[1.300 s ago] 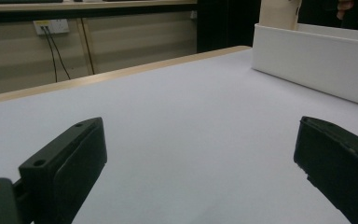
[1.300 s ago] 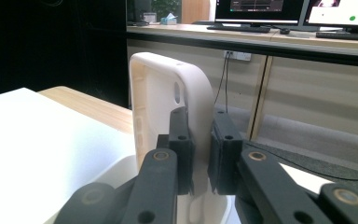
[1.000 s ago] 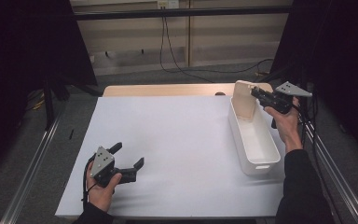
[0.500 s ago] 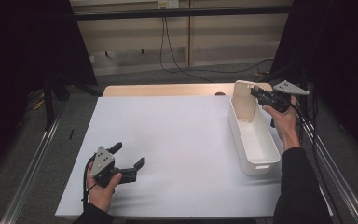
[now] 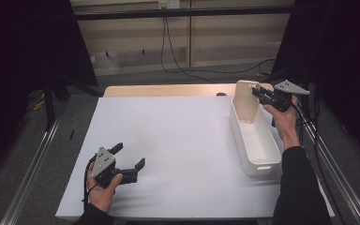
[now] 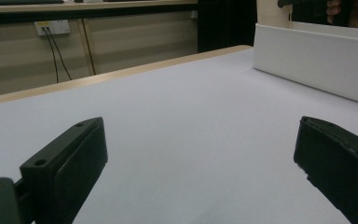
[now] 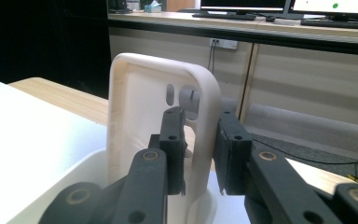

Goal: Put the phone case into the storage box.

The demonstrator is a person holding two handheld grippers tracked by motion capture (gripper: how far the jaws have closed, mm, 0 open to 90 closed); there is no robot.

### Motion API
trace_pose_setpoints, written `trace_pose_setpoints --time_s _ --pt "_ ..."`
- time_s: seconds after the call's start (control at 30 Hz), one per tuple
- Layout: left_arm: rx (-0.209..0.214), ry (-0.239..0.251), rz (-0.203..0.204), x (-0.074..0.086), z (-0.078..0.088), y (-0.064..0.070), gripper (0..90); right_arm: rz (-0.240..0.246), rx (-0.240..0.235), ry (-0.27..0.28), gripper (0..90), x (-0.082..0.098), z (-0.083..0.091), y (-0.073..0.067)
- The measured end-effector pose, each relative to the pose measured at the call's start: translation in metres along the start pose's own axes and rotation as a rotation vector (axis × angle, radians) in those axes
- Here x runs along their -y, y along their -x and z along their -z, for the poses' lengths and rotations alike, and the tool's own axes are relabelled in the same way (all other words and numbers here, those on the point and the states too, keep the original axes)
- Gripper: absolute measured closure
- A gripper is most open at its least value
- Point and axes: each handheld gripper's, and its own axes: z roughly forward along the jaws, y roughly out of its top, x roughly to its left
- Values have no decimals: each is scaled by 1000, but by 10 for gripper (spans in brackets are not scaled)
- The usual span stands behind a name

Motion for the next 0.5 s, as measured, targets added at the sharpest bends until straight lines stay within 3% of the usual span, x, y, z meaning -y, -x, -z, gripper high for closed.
trace_pose_setpoints --time_s 0.5 --pt "0 0 -1 0 0 0 26 2 47 -27 684 2 -8 1"
